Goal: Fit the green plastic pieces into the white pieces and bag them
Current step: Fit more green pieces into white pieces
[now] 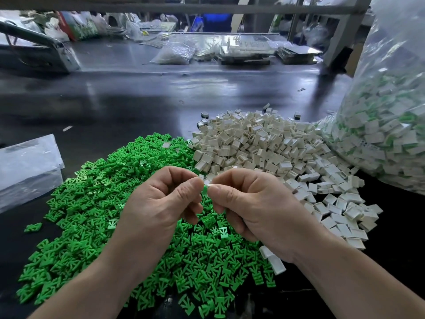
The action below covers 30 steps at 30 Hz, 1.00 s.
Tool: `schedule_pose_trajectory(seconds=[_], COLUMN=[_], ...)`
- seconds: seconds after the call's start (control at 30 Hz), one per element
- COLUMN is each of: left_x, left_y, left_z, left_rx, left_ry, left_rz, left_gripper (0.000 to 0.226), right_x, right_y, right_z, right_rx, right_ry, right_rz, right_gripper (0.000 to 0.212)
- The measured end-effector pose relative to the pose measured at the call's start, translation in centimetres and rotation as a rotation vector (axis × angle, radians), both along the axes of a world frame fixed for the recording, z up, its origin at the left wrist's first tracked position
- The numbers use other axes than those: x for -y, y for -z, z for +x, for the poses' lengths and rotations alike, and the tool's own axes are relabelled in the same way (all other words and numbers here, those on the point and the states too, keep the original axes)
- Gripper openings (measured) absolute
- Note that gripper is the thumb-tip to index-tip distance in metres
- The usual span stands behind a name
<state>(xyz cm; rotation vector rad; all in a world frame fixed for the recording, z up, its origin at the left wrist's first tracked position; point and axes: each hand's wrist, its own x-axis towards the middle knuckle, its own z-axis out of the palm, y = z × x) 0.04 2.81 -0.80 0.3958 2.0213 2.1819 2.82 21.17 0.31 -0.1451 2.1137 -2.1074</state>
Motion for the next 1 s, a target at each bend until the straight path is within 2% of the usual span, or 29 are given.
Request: schedule_pose_trajectory(seconds=[0.3,0.4,0.53,0.6,0.7,0.73,0.9,1.0], left_x=[-0.1,-0.2,-0.6,-0.7,-0.8,-0.8,-0.6,-0.6], left_y=[-0.1,-0.3,-0.6,-0.6,-0.7,-0.8,-0.8,-0.9], left_z=[0.3,0.4,0.6,0.7,0.9,0.9,0.8,0.8], left_rx=[-0.066,0.0,0.14,0.188,0.266,0.291,0.396,0.434], left_ry=[-0.018,0.041,0.218,0.287,0.34,0.342,0.359,0.355], left_rz=[-0.029,0.083,0.278,0.345,0.414,0.427,0.463,0.462], left_gripper=[0.018,0.026,0.043,0.044,0.042,0.043,0.046,0.05], right_x=[0.0,-0.1,0.0,0.1,0.2,0.3,0.1,-0.1], right_y=[0.1,0.0,-0.3,-0.3,-0.2,-0.2,-0.7,-1.0], right_z=[0.1,0.1,0.1,0.1,0.1,0.1,0.1,0.1], right_rx=[-0.109,-0.091,-0.001,0.049,0.135,0.152,0.148,0.17], right_ry=[0.018,0.023,-0.043,-0.085,-0.123,-0.119,-0.146,-0.17], right_rz=[0.066,0.034,-0.12,-0.175,-0.234,-0.244,-0.205,-0.201], right_gripper=[0.007,0.009,0.014,0.016,0.041,0.043,0.009,0.01])
